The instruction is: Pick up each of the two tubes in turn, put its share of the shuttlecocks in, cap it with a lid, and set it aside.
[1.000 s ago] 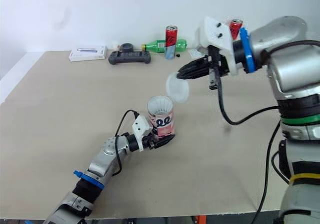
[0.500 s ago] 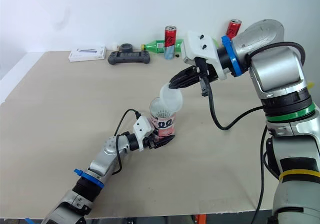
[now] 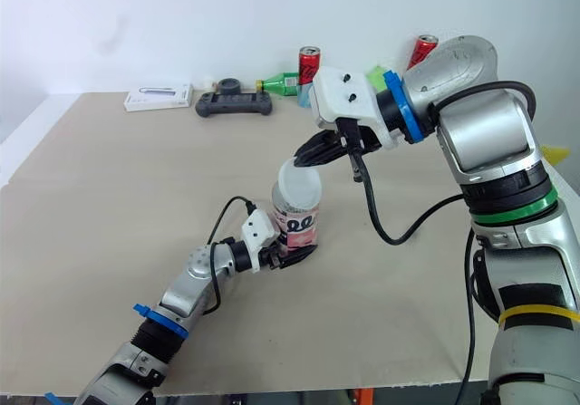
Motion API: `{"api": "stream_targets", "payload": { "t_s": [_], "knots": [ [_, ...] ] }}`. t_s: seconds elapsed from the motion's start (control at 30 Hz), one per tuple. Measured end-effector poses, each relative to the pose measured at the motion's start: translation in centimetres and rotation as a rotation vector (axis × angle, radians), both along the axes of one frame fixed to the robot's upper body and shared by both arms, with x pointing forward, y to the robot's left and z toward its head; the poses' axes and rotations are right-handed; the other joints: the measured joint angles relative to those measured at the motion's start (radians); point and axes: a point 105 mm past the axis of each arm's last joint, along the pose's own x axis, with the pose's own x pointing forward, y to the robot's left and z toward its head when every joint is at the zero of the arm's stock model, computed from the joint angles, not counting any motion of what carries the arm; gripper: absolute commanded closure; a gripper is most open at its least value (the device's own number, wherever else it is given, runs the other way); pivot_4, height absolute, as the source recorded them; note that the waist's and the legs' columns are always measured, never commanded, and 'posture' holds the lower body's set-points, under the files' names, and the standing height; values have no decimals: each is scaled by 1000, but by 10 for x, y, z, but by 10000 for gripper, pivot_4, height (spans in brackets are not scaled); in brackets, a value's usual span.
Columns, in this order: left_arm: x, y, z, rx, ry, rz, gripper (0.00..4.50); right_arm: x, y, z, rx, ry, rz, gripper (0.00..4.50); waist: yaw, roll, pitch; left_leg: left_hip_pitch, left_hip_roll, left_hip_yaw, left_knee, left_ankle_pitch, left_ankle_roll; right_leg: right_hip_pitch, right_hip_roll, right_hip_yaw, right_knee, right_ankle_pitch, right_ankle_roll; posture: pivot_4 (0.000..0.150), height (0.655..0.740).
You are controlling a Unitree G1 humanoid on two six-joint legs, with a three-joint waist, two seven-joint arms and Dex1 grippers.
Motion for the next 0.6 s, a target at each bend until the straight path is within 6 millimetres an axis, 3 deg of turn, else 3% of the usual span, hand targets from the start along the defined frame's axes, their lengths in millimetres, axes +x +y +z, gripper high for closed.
{"api": "stream_targets", "payload": {
  "t_s": [0.6],
  "knots": [
    [-1, -2, 0, 8, 2, -10, 14003, 9, -2, -21, -57, -28, 12, 44400, 0, -1, -1, 0, 0, 0, 0, 0, 0, 0, 0, 0, 0, 0, 0, 1500, 7377]
  ]
}}
